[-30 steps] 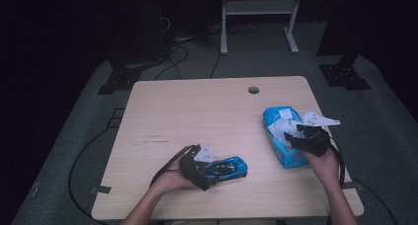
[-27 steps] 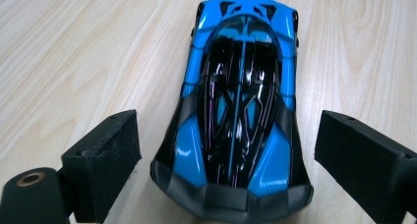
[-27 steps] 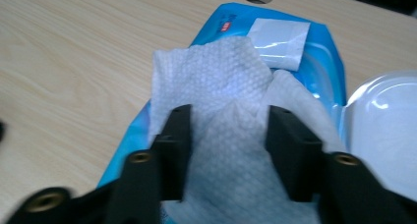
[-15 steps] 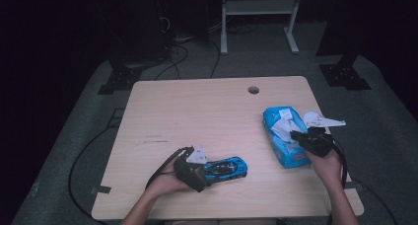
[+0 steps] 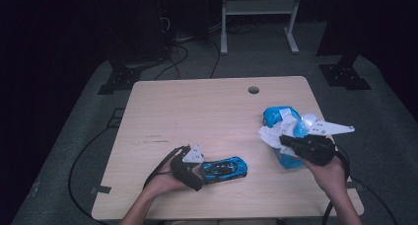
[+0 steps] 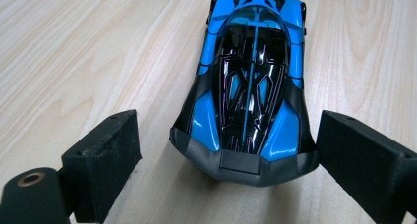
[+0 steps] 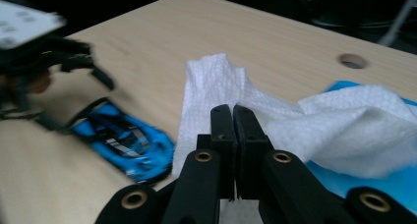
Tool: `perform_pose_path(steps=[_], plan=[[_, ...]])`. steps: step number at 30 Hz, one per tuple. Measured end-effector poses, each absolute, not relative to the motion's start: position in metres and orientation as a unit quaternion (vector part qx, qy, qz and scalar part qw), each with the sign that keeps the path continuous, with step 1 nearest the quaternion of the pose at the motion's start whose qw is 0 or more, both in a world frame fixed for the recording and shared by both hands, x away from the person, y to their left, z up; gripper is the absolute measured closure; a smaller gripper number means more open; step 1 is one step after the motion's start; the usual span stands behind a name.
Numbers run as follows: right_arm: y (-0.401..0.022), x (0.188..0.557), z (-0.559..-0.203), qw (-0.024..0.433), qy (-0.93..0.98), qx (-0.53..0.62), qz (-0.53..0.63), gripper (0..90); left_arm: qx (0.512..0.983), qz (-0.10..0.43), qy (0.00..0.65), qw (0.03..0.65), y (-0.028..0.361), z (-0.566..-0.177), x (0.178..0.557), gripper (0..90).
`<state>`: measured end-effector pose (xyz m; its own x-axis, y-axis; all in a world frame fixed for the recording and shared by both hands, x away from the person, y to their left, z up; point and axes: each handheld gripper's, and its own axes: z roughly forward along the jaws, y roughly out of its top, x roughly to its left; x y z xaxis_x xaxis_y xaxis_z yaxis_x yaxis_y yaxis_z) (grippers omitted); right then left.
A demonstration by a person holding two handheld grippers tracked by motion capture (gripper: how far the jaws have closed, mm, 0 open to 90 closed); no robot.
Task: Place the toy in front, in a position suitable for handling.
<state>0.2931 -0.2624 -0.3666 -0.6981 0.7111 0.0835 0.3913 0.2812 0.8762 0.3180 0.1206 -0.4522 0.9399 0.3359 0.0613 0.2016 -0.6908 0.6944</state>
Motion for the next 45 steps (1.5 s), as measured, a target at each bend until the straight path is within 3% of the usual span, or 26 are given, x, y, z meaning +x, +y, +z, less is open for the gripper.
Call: perform_pose_path(steps=[7, 10, 13, 19, 21, 24, 29, 33, 38, 40, 45], plan=[[-0.226, 0.261, -0.372, 0.078, 0.806, 0.296, 0.506, 87.5, 0.915, 0.087, 0.14, 0.368, 0.12, -0.452, 0.316, 12.9], [-0.213, 0.255, -0.375, 0.022, 0.808, 0.279, 0.518, 87.4, 0.916, 0.086, 0.139, 0.367, 0.119, -0.452, 0.316, 12.8], [-0.198, 0.258, -0.383, -0.006, 0.818, 0.267, 0.509, 87.4, 0.916, 0.086, 0.136, 0.366, 0.118, -0.453, 0.316, 12.8], [-0.178, 0.291, -0.409, 0.017, 0.838, 0.287, 0.464, 87.1, 0.916, 0.081, 0.134, 0.37, 0.12, -0.456, 0.317, 17.5], [-0.167, 0.297, -0.417, 0.065, 0.861, 0.28, 0.419, 86.1, 0.917, 0.079, 0.13, 0.368, 0.121, -0.456, 0.317, 22.9], [-0.153, 0.303, -0.429, 0.079, 0.874, 0.271, 0.395, 81.9, 0.917, 0.075, 0.129, 0.369, 0.122, -0.457, 0.318, 23.2], [-0.134, 0.302, -0.44, 0.084, 0.881, 0.249, 0.393, 60.1, 0.917, 0.074, 0.129, 0.37, 0.122, -0.457, 0.318, 23.4], [-0.121, 0.3, -0.444, 0.104, 0.887, 0.228, 0.388, 52.6, 0.916, 0.072, 0.13, 0.372, 0.122, -0.457, 0.319, 23.4], [-0.117, 0.298, -0.454, 0.13, 0.877, 0.227, 0.403, 64.3, 0.917, 0.07, 0.14, 0.368, 0.118, -0.463, 0.319, 18.5], [-0.118, 0.298, -0.453, 0.128, 0.877, 0.228, 0.404, 72.0, 0.919, 0.073, 0.135, 0.363, 0.116, -0.465, 0.32, 21.2], [-0.126, 0.299, -0.454, 0.121, 0.874, 0.236, 0.407, 79.4, 0.919, 0.067, 0.136, 0.365, 0.116, -0.465, 0.32, 22.4]])
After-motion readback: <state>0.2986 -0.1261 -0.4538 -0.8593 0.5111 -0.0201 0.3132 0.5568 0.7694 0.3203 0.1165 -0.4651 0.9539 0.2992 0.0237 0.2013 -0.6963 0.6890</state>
